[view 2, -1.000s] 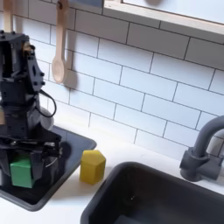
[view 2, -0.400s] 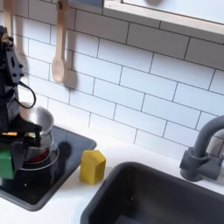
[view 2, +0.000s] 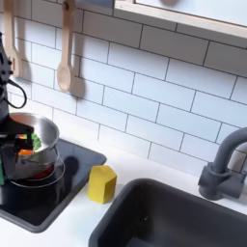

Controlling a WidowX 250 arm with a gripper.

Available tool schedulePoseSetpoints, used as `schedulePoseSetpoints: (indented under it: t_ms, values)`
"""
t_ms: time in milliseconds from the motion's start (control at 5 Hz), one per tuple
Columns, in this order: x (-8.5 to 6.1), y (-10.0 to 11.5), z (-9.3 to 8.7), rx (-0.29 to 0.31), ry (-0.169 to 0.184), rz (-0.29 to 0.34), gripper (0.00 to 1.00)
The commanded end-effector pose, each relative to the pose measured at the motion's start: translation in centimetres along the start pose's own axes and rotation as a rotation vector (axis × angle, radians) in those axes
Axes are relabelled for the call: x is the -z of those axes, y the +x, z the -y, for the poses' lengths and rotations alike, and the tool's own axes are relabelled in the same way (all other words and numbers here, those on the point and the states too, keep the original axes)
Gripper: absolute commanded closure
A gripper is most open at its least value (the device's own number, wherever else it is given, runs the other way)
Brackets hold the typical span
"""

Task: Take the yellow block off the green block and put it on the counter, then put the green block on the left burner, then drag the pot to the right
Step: 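Put the green block on the left burner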

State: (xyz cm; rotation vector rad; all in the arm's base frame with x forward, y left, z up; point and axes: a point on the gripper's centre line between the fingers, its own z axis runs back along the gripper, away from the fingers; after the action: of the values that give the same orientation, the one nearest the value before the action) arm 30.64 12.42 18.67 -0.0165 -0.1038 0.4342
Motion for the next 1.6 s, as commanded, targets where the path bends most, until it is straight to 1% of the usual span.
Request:
schedulePoseSetpoints:
  t_ms: [0,200,400,600,800,1000,1400]
  values:
    - [0.0,1.0,-2.3,-0.090,0.009,-0.003,1.00]
    - [-0.3,1.4,-3.4,-0.135,0.012,0.004,1.00]
    - [-0.5,1.7,-4.0,-0.166,0.013,0.008,1.00]
    - [-0.2,2.4,-4.7,-0.186,0.027,0.011,1.00]
    - [0.4,2.8,-5.8,-0.226,0.033,0.000,1.00]
    - [1.0,2.8,-7.0,-0.273,0.046,-0.013,1.00]
    - [1.3,3.0,-9.1,-0.352,0.063,-0.016,1.00]
